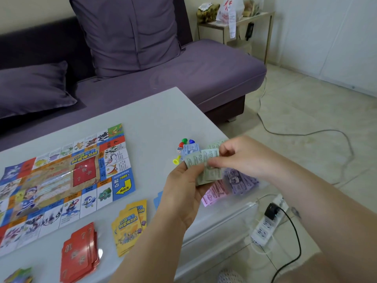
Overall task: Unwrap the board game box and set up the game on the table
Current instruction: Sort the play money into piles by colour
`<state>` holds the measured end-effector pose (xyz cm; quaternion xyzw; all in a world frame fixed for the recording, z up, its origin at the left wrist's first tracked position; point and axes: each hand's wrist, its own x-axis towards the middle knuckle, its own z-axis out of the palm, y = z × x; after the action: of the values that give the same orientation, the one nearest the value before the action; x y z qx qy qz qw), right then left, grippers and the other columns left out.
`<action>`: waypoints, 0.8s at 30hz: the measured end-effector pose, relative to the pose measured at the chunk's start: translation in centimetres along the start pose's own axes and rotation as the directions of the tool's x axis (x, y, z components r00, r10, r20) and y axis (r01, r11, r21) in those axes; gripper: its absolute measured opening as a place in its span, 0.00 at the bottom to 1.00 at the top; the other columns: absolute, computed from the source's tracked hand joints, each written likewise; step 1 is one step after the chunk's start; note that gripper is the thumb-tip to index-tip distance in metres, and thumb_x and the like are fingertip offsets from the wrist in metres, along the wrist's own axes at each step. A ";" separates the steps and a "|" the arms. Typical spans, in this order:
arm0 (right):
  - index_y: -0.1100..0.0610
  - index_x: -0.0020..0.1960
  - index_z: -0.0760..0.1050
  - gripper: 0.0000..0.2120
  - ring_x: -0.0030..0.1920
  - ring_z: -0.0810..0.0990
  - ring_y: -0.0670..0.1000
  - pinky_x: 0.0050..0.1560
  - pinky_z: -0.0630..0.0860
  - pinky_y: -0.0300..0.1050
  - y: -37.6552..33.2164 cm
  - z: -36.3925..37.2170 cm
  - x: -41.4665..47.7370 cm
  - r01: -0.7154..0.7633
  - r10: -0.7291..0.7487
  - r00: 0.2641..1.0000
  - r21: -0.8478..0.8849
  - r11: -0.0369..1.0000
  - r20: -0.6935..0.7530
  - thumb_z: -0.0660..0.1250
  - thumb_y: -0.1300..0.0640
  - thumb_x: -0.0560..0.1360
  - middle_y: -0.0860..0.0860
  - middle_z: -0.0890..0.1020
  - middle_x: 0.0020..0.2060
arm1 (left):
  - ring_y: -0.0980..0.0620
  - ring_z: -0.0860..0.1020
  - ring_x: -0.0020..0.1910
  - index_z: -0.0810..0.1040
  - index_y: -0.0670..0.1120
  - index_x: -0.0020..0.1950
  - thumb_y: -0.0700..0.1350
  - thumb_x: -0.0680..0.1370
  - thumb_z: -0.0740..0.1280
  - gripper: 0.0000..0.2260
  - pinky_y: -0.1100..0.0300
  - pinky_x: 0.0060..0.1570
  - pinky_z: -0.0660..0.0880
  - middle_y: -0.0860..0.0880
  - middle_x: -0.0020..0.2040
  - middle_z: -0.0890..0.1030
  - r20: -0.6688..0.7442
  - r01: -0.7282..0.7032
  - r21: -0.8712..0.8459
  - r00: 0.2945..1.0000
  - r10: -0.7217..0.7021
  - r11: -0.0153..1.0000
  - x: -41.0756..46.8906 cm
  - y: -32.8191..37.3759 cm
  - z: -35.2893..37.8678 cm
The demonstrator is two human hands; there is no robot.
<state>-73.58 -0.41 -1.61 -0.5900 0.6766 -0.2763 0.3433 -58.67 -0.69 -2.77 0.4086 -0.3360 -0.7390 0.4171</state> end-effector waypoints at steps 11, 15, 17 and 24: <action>0.54 0.44 0.82 0.08 0.40 0.83 0.47 0.48 0.79 0.48 -0.5 0.8 0.8 -0.041 0.042 0.999 0.188 0.981 -0.003 0.72 0.49 0.71 0.47 0.85 0.37 | 0.52 0.83 0.36 0.78 0.41 0.47 0.36 0.80 0.59 0.09 0.63 0.34 0.79 0.46 0.37 0.85 -0.074 -0.068 -0.008 0.995 0.067 0.998 0.1 0.6 -0.2; 0.53 0.44 0.82 0.07 0.40 0.84 0.45 0.48 0.80 0.45 -0.8 0.8 0.6 -0.045 0.045 0.999 0.204 0.978 0.004 0.73 0.50 0.71 0.46 0.85 0.38 | 0.53 0.83 0.35 0.79 0.42 0.46 0.36 0.81 0.57 0.11 0.65 0.33 0.78 0.47 0.37 0.85 -0.073 -0.086 0.053 0.993 0.090 0.995 0.0 0.7 -0.6; 0.52 0.45 0.82 0.05 0.39 0.84 0.43 0.46 0.81 0.42 -1.2 1.0 0.5 -0.019 0.018 1.000 0.208 0.978 0.003 0.72 0.51 0.71 0.46 0.85 0.38 | 0.52 0.84 0.36 0.79 0.42 0.47 0.35 0.80 0.59 0.09 0.65 0.34 0.78 0.46 0.37 0.85 -0.099 -0.095 0.081 0.990 0.103 0.992 0.1 0.7 -0.8; 0.49 0.42 0.81 0.02 0.31 0.79 0.38 0.38 0.76 0.41 -1.4 1.8 0.7 -0.032 0.031 0.999 0.277 0.960 0.007 0.71 0.52 0.73 0.43 0.83 0.32 | 0.52 0.83 0.34 0.79 0.42 0.47 0.35 0.79 0.61 0.07 0.64 0.31 0.78 0.47 0.36 0.85 -0.130 -0.063 -0.013 0.990 0.060 0.998 0.3 1.0 -0.7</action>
<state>-71.37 -1.29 -1.73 -0.5257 0.6402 -0.3618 0.4277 -57.83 -1.47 -2.36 0.4416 -0.3143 -0.7006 0.4640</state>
